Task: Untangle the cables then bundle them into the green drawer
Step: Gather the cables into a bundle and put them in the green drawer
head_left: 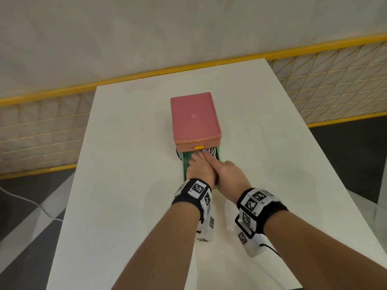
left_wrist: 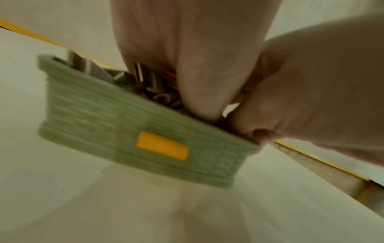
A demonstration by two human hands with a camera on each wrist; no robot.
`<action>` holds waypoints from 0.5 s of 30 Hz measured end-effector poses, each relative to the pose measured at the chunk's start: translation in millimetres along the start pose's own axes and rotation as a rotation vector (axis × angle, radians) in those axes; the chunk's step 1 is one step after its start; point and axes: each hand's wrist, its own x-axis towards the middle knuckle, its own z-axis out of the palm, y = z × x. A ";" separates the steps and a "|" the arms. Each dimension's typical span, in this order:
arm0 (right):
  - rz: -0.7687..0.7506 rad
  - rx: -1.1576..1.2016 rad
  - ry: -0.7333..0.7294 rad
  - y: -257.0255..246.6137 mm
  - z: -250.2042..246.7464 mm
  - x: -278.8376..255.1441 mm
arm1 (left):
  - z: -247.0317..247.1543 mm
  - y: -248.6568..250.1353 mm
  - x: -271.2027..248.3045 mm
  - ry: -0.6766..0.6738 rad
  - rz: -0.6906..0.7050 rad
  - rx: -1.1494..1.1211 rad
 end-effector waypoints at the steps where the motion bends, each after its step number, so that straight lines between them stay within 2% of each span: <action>1: 0.003 -0.031 -0.026 -0.8 0.9 0.7 | -2.7 -6.0 -1.6 -0.027 0.027 -0.005; 4: 0.002 -0.108 -0.063 -1.4 0.7 2.7 | -31.8 -29.6 -6.1 -0.241 0.173 -0.172; 6: -0.007 -0.186 -0.092 -2.6 -0.8 1.5 | -49.5 -52.4 -11.7 -0.298 0.313 -0.235; 9: -0.025 -0.245 -0.121 -3.8 -3.1 -0.5 | -48.3 -84.6 -22.1 -0.160 0.399 -0.297; 11: -0.037 -0.245 -0.136 -3.4 -3.4 0.2 | -39.1 -90.1 -28.3 -0.045 0.407 -0.229; 13: -0.029 -0.244 -0.150 -5.2 -4.1 0.7 | -30.4 -84.9 -30.8 0.065 0.367 -0.192; 15: -0.014 -0.243 -0.155 -9.3 -5.9 0.1 | -26.9 -77.5 -32.6 0.120 0.288 -0.233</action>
